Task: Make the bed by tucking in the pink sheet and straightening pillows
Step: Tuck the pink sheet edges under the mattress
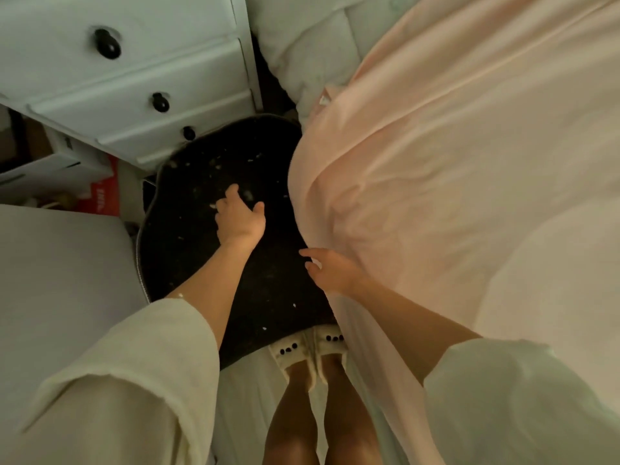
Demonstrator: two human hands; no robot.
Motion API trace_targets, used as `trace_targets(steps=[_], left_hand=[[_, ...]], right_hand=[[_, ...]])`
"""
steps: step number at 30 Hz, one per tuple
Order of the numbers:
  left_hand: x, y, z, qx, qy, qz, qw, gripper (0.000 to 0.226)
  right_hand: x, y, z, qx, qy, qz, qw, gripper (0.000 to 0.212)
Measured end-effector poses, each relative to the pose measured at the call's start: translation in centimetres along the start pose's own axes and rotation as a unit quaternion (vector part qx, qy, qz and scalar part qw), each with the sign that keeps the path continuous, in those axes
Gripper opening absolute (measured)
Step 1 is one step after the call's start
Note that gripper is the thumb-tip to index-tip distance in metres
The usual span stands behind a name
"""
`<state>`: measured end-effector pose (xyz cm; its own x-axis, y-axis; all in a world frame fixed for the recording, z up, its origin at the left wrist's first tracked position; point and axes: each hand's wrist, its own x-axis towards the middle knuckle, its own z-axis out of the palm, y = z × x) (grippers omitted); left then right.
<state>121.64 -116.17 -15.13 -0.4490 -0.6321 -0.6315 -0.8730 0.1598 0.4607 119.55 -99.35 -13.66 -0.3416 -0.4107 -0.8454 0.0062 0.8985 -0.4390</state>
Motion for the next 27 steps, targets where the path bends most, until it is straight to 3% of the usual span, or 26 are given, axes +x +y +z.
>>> trace_targets(steps=[10, 16, 20, 27], left_hand=[[-3.1, 9.9, -5.9, -0.054, -0.023, 0.106, 0.993, 0.040], [-2.7, 15.1, -6.1, -0.049, -0.035, 0.149, 0.987, 0.033], [-1.3, 18.6, -4.2, -0.058, -0.048, 0.184, 0.980, 0.026], [1.0, 21.7, -1.0, 0.064, -0.072, 0.157, 0.983, 0.043]], right_hand=[[-5.7, -6.8, -11.7, 0.008, 0.195, -0.064, 0.979, 0.037], [-5.9, -8.5, -18.4, -0.067, 0.299, -0.105, 0.946, 0.038], [-4.0, -8.6, -23.0, -0.147, 0.325, -0.125, 0.926, 0.042], [-1.1, -7.6, -29.2, -0.239, 0.309, -0.095, 0.916, 0.053]])
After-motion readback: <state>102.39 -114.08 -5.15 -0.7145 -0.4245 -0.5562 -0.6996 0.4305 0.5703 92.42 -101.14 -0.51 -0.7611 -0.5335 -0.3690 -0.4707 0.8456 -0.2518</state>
